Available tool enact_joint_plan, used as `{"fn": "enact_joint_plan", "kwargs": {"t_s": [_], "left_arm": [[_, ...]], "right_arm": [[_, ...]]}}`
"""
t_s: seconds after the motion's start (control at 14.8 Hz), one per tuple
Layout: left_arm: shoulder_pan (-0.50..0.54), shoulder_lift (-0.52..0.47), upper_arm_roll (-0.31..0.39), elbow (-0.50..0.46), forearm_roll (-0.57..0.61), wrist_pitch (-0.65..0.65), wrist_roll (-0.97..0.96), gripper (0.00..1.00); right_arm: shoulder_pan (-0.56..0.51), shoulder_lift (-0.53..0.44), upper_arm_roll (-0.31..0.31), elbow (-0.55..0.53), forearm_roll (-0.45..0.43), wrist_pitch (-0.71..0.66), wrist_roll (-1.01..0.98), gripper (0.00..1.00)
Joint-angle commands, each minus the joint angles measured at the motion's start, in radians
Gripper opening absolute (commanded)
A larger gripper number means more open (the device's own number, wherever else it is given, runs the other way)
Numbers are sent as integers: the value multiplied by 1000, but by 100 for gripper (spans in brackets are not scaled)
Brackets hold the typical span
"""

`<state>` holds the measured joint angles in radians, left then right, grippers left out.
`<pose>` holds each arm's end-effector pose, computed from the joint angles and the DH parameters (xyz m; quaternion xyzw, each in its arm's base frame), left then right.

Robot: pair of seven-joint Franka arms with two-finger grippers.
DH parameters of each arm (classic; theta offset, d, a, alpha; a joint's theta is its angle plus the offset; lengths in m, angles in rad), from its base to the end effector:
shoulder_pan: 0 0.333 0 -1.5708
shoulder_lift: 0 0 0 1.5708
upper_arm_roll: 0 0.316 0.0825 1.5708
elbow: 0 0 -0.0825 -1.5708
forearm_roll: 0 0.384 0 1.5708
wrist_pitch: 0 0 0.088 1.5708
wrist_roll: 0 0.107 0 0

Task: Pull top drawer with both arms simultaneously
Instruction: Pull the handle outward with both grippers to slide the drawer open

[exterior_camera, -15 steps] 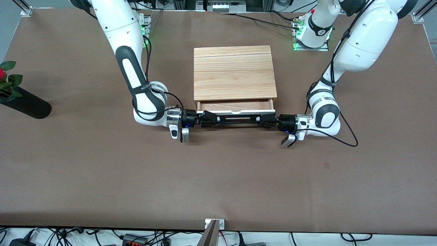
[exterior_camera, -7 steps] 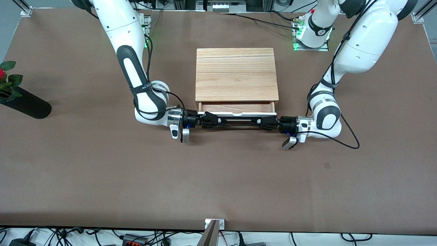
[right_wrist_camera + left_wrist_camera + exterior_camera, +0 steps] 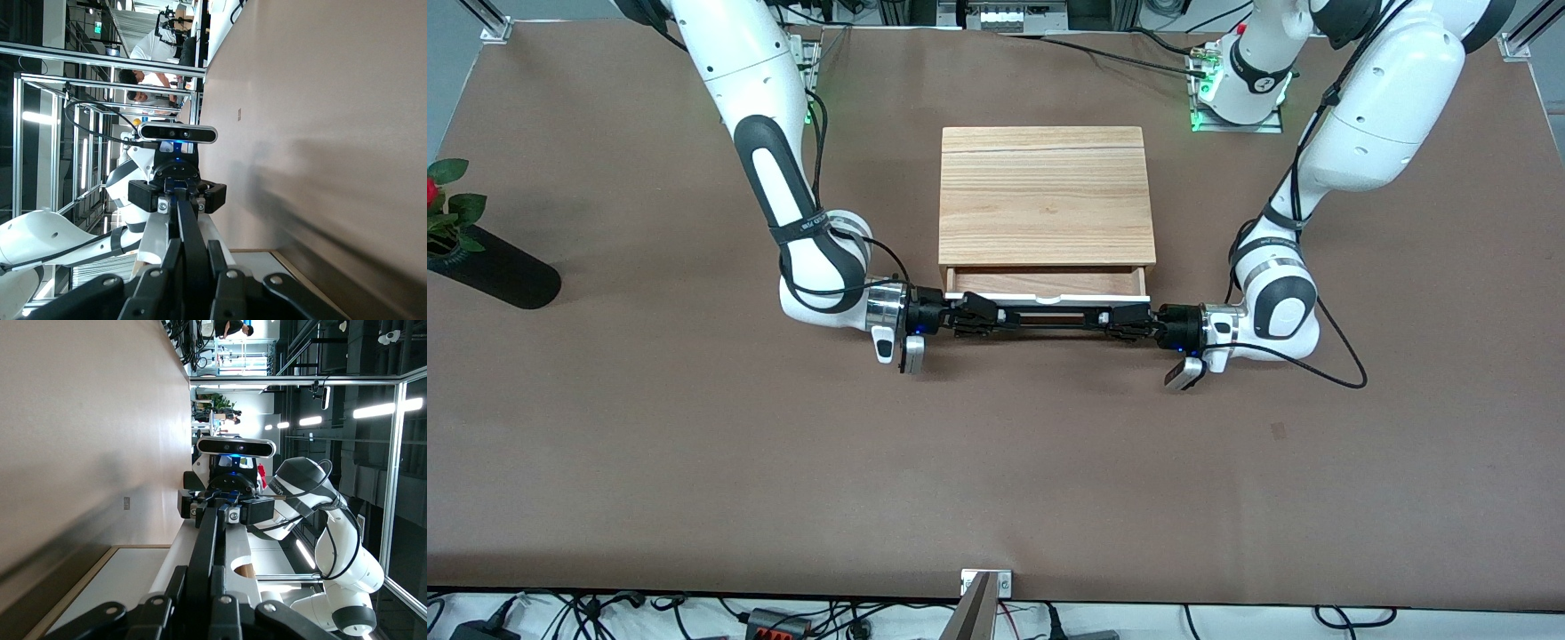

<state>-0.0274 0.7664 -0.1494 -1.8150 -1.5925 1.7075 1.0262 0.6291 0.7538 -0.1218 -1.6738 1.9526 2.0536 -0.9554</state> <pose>0.5885 -0.1946 0.1510 0.7071 -0.0209 -0.0103 0.7068 0.5719 0.3871 0.1863 -0.7747 -0.0134 -0.0493 0.6303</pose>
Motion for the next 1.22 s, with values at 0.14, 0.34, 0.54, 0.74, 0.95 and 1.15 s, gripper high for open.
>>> {"fn": "enact_joint_plan", "kwargs": {"t_s": [0.14,0.34,0.54,0.74,0.95,1.15], "left_arm": [[0,-3,-1,42,-6,23,-57,1],[0,4,-1,54,-6,41,-61,1],[12,2,-1,56,-1,41,-69,1],[12,2,-1,56,-1,41,-67,1],[12,2,-1,57,-1,41,-67,1],[11,4,-1,77,-4,41,-86,1]], "right_arm": [[-3,4,-4,63,0,118,53,20],[-2,2,-4,68,15,119,43,36],[-6,-1,-4,68,17,114,40,81],[-12,-1,-6,68,15,114,53,98],[-23,-2,-7,66,14,119,55,100],[-34,-2,-9,66,14,134,55,100]]}}
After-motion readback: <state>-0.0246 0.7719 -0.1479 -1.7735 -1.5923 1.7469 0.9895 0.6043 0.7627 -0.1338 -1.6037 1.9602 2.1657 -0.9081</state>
